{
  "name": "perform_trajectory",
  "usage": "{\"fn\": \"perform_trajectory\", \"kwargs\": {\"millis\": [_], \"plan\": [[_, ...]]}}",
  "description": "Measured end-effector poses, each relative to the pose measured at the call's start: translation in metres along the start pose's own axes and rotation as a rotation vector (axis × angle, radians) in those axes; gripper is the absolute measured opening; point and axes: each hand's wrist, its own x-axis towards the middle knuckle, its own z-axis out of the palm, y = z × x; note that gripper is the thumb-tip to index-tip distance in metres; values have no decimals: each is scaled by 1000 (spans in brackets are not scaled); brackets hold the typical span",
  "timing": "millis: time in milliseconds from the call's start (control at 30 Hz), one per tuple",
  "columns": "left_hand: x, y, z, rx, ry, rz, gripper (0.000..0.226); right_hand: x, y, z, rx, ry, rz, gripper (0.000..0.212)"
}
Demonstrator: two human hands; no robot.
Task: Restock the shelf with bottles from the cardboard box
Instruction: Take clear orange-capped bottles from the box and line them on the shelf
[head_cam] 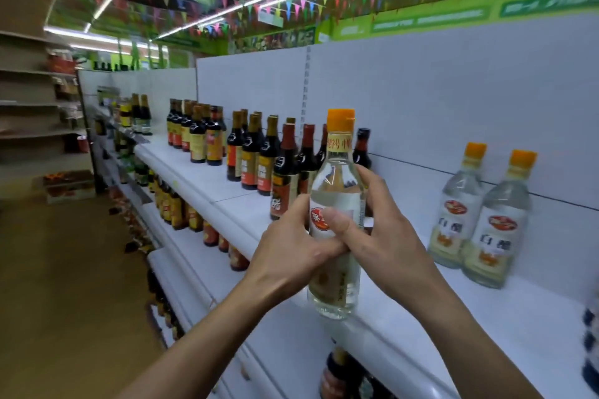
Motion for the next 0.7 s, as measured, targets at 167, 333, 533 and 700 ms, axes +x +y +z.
{"fn": "perform_trajectory", "kwargs": {"millis": [167,333,533,700], "plan": [[21,24,52,-21,-65,46,43,1,19,-51,-71,74,35,61],[34,30,100,-39,-150,22,42,-6,47,-86,-150,141,124,63],[43,25,145,7,-214,-19,51,-12,82,-109,-188,177,216,60],[48,22,163,34,-231,-25,50,-11,99,-112,-212,217,267,65]]}}
